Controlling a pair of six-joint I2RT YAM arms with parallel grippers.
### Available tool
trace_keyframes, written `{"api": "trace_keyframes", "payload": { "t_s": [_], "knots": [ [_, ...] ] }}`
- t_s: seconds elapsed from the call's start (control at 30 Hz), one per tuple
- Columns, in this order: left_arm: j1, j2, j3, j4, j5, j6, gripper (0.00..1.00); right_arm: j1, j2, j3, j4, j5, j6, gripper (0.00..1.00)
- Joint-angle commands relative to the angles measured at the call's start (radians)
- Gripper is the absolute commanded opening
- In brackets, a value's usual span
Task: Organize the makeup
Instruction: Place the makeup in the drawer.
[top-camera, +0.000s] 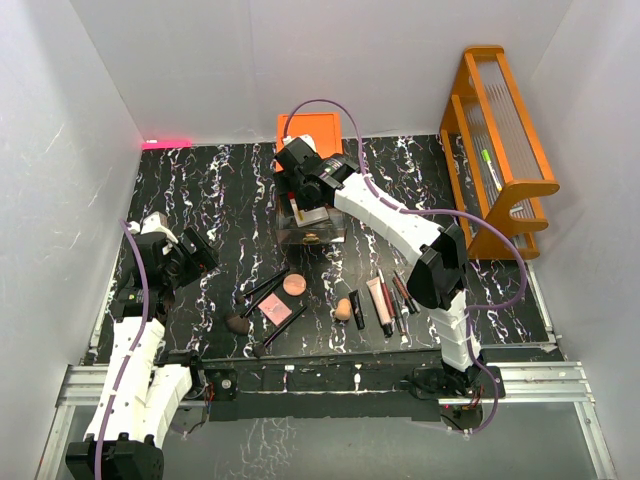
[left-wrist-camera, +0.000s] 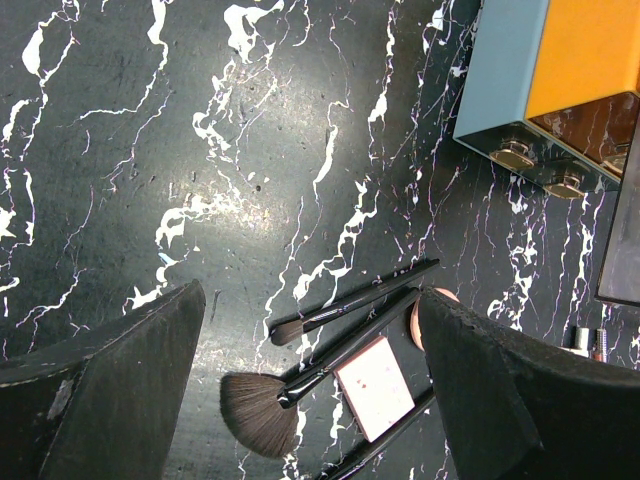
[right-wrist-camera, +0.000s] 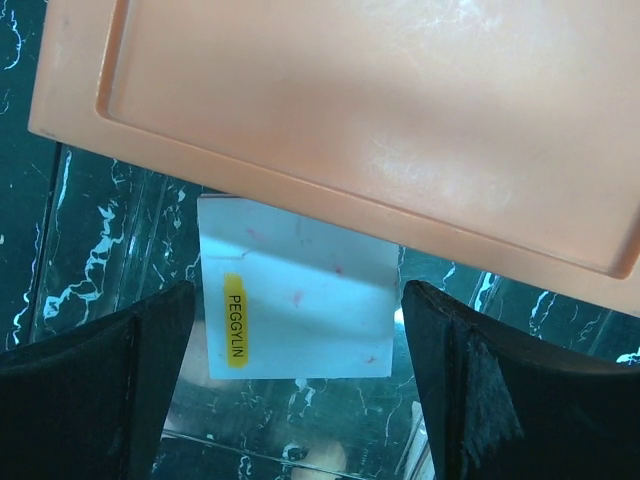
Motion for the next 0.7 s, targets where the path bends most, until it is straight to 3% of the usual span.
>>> {"api": "trace_keyframes", "payload": {
  "t_s": [0.0,0.2,0.43,0.53,0.67],
  "knots": [
    [-0.003,-0.014,0.026,-0.002,0.016,-0.002,0.87,-0.003,-0.055,0.028,0.065,0.021,0.0,0.89],
    [-0.004,-0.01,0.026,-0.002,0.016,-0.002,0.87,-0.003,-0.092,0.02,0.077,0.022,-0.003,0.91],
    [-0.004,-0.008,0.026,-0.001,0.013,-0.003,0.87,0.017,-0.278,-0.098,0.208,-0.09,-0.051,0.89],
    [-0.003,-0.008,0.026,-0.002,0.012,-0.002,0.87,0.09,-0.397,-0.239,0.324,-0.135,-0.105,0.84],
    [-0.003,-0.006,0.027,-0.006,0.005,-0.002,0.87,0.268,-0.49,-0.404,0.422,-0.075,-0.159,0.82]
  ]
}}
